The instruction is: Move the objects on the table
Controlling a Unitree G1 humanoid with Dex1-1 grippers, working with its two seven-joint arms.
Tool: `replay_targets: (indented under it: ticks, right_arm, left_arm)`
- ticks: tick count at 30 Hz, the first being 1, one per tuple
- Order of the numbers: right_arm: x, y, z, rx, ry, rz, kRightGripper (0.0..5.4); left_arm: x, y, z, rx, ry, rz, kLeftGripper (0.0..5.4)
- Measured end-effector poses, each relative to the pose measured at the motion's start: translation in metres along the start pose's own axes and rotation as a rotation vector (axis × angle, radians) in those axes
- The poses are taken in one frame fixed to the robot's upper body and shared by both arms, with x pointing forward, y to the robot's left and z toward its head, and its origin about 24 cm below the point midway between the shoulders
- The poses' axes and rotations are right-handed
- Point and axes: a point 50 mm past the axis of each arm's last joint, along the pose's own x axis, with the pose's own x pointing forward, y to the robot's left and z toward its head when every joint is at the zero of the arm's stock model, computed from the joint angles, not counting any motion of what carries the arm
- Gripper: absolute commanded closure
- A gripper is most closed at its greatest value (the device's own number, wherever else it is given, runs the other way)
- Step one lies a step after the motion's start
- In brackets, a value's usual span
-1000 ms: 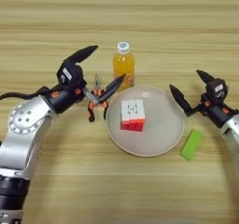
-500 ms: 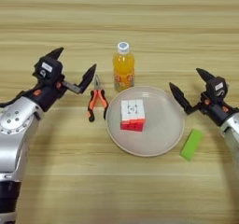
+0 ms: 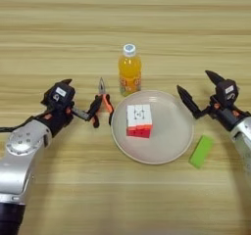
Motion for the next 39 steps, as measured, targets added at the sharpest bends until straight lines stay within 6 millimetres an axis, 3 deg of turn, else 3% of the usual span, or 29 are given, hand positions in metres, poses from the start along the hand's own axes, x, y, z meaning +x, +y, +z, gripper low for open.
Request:
replay_targets:
  ticks: [23,39]
  right_arm:
    - [0.001,0.001,0.002,0.01,-0.015,-0.017,0.0]
    - [0.001,-0.001,0.004,0.003,-0.037,-0.03,0.0]
  left_arm:
    - [0.0,-0.014,-0.03,-0.029,0.13,-0.007,0.01]
    - [-0.001,-0.013,-0.035,-0.037,0.153,0.017,0.01]
